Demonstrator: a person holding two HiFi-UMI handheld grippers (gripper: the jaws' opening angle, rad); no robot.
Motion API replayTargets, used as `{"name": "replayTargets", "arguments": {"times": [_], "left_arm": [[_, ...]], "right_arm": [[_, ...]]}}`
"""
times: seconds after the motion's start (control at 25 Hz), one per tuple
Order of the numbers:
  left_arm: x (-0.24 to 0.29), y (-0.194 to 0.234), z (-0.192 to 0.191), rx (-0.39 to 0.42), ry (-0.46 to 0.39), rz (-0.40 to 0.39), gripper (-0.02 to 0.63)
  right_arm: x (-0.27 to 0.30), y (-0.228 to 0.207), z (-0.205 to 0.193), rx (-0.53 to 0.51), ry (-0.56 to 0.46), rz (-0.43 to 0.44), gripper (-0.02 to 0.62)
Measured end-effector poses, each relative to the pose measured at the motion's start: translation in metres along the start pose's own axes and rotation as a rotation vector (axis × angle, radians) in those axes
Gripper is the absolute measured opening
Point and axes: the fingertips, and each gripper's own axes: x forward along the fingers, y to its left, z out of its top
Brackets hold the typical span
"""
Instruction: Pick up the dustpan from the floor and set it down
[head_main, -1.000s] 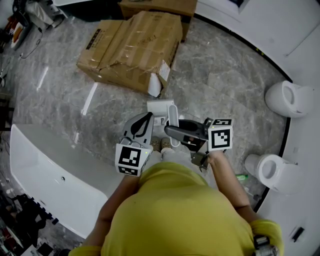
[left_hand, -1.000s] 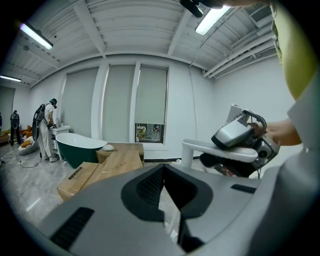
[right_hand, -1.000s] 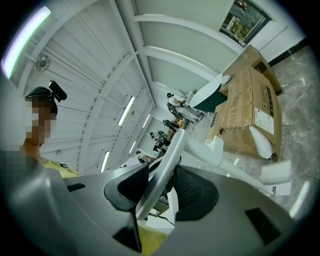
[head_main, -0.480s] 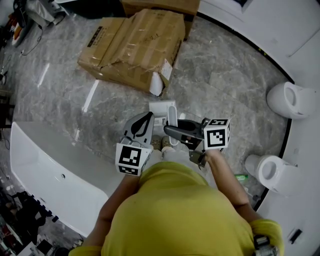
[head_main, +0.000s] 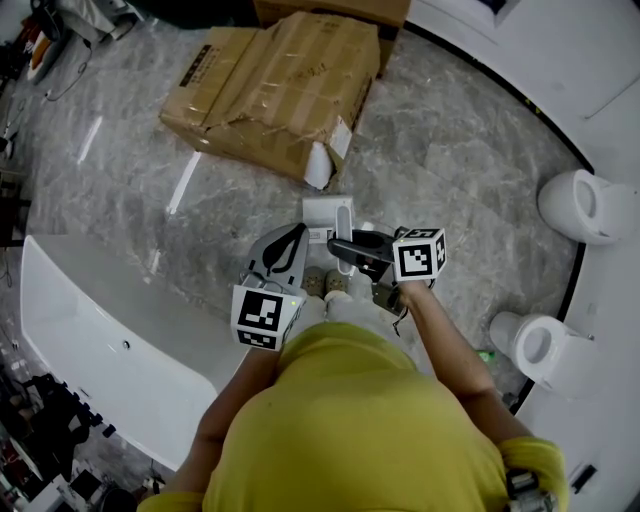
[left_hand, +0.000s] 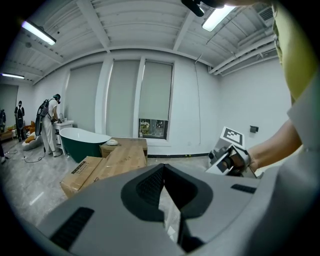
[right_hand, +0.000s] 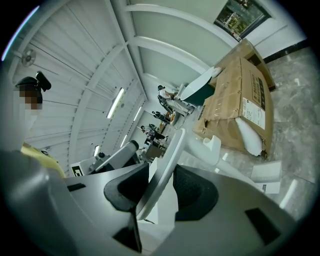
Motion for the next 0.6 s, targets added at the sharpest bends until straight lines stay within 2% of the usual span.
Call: {"name": "replayTargets", "arguments": {"times": [0.6], "left_arm": [[0.002, 0.013, -0.003, -0.007, 0.015, 0.020, 0.002]], "right_arm": [[0.026, -0.080, 0.003, 0.047, 0.036, -0.077, 0.152]]}}
